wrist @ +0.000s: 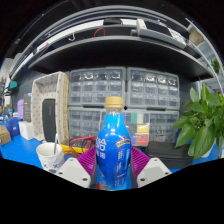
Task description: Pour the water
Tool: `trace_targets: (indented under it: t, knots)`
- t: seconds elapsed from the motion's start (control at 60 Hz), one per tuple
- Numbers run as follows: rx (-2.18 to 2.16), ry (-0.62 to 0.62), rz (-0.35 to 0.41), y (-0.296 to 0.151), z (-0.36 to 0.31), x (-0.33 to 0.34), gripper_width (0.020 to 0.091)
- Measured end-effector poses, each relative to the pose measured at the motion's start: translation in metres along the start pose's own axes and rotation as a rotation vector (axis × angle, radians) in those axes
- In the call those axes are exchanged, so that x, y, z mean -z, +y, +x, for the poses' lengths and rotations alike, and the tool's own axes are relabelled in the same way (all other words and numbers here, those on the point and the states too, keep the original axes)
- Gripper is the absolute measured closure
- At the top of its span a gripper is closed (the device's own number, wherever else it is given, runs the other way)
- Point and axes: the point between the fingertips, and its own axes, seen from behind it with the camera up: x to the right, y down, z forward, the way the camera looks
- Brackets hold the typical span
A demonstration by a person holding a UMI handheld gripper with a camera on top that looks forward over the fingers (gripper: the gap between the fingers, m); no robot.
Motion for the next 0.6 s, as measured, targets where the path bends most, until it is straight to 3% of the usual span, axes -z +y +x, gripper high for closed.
trace_targets:
  t: [0.067, 0.083, 0.1, 0.117, 0.183, 0.2, 0.4, 0.6]
  knots:
    - [-0.005, 0.003, -0.020, 0.002, 0.002, 0.003, 0.0570]
    - [-0.005, 0.005, -0.032, 0.005, 0.002, 0.004, 0.0535]
    - [-0.006, 0.008, -0.044, 0.007, 0.003, 0.005, 0.0455]
    - [-0.007, 0.011, -0.054, 0.010, 0.003, 0.006, 0.0443]
    - [-0.008, 0.005, -0.073, 0.012, 0.002, 0.015, 0.0259]
    - [-0.007, 0.004, -0.073, 0.011, 0.002, 0.017, 0.0241]
    - [-0.036, 0.046, -0.073, -0.003, 0.011, 0.076, 0.0238]
    - [-0.062, 0.118, -0.136, 0.009, 0.000, 0.157, 0.0247]
